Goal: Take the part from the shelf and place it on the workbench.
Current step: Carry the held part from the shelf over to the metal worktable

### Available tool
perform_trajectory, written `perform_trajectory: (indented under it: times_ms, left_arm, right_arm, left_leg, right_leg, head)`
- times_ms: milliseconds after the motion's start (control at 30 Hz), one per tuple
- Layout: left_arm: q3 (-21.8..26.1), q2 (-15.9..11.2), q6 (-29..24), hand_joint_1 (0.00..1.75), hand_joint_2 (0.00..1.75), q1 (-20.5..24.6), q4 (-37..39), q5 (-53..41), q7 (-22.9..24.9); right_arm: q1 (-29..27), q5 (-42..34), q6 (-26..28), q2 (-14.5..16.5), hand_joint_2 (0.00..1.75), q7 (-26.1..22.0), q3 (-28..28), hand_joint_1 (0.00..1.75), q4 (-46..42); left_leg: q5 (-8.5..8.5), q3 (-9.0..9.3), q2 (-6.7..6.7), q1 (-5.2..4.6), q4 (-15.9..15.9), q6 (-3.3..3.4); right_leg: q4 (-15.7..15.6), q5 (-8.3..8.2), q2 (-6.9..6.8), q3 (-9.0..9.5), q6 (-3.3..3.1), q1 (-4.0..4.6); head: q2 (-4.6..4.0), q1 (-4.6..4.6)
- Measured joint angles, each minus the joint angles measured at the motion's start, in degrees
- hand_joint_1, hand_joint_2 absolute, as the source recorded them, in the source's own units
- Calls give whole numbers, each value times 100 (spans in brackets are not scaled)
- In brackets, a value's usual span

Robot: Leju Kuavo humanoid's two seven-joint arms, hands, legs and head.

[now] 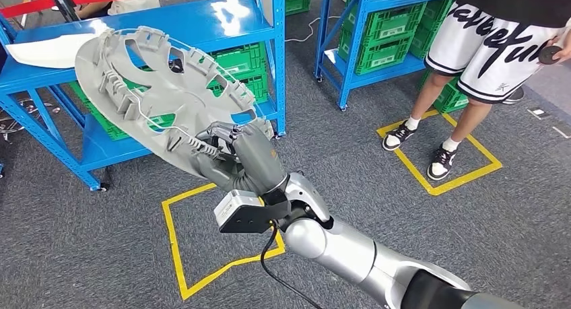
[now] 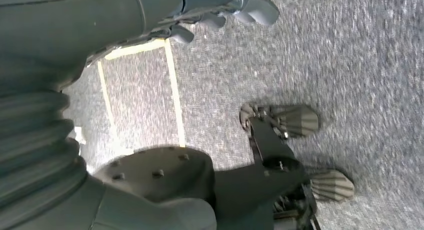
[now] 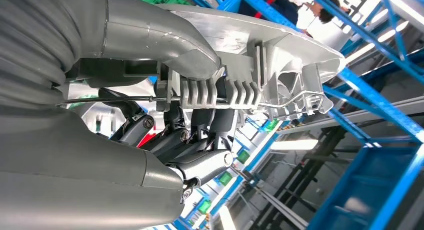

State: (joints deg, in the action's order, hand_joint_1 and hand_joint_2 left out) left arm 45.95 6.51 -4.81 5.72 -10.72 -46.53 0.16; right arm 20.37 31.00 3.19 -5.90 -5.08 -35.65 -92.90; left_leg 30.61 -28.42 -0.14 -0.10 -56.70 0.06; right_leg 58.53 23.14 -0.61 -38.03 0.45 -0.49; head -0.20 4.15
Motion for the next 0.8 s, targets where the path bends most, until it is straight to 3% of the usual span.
perform_trajectory:
  times_ms: [33,100,167,200,233,333,400,467,533,600,667,700,733,800]
  left_arm:
    - [1,-1,14,0,175,1,0,-11,-14]
    - [1,-2,35,0,175,12,1,-37,-22]
    - [-1,-2,51,0,175,19,1,-74,-10]
    - [-1,-2,56,0,175,20,1,-91,-1]
    - [-1,-1,57,0,175,21,1,-104,8]
    - [-1,1,56,0,175,32,1,-116,10]
    - [-1,0,55,0,175,39,1,-115,-10]
    - [-1,-3,55,0,175,32,2,-114,-32]
    - [-1,-9,55,0,175,22,3,-114,-38]
    - [-1,-12,55,0,175,19,3,-114,-39]
    - [-1,-10,55,0,175,12,7,-114,-40]
    - [-1,-10,54,0,175,5,9,-114,-40]
    - [0,-11,50,0,175,-2,11,-113,-40]
    - [1,-13,34,0,175,-7,10,-104,-41]
  right_arm:
    - [3,1,0,1,175,5,-1,175,2]
    - [11,22,-4,2,175,24,-2,175,7]
    - [14,92,-15,2,175,53,-7,175,9]
    - [14,157,-20,2,175,74,-12,175,9]
    - [14,236,-21,2,175,92,-19,175,9]
    - [23,482,-11,8,175,104,-55,175,9]
    - [30,597,-6,21,175,79,-78,175,12]
    - [31,666,-5,37,175,54,-92,175,15]
    - [33,692,-6,58,175,36,-101,175,16]
    - [35,703,-5,83,175,25,-107,175,16]
    - [35,719,-7,95,175,18,-111,175,23]
    - [33,728,-8,96,175,16,-114,175,31]
    - [31,736,-10,96,175,10,-116,175,42]
    - [30,749,-11,96,175,-16,-121,175,64]
  left_leg:
    - [-52,-34,10,14,11,44]
    - [-152,-139,27,23,4,101]
    - [-233,-288,34,23,-43,112]
    - [-266,-364,36,23,-76,107]
    - [-293,-434,36,25,-111,98]
    - [-353,-610,-15,24,-231,36]
    - [-401,-688,-49,17,-267,-36]
    - [-461,-717,-83,20,-249,-115]
    - [-384,-782,-101,31,-347,-181]
    - [-44,-988,-79,46,-835,-242]
    - [324,-1242,-57,60,-1537,-294]
    - [394,-1287,-47,64,-1733,-308]
    - [362,-1224,-31,66,-1717,-314]
    - [92,-782,106,64,-1080,-301]
  right_leg:
    - [116,102,8,-56,31,-3]
    - [688,526,23,-278,79,-12]
    - [1396,920,25,-491,110,-17]
    - [1546,985,25,-482,119,-21]
    - [1476,953,25,-359,121,-27]
    - [445,700,116,373,88,-32]
    - [84,665,170,567,37,-12]
    - [68,612,112,541,-36,4]
    - [26,546,27,526,-129,-13]
    - [-1,490,-67,488,-198,-33]
    - [3,450,-154,427,-218,-27]
    - [7,431,-200,398,-216,-24]
    - [15,414,-248,370,-210,-23]
    - [42,390,-348,331,-188,-22]
  head:
    - [0,1]
    - [0,3]
    - [0,7]
    - [0,7]
    - [0,7]
    - [0,6]
    - [0,7]
    - [0,10]
    - [0,-1]
    - [0,-21]
    - [0,-29]
    - [0,-30]
    - [0,-30]
    - [0,-30]
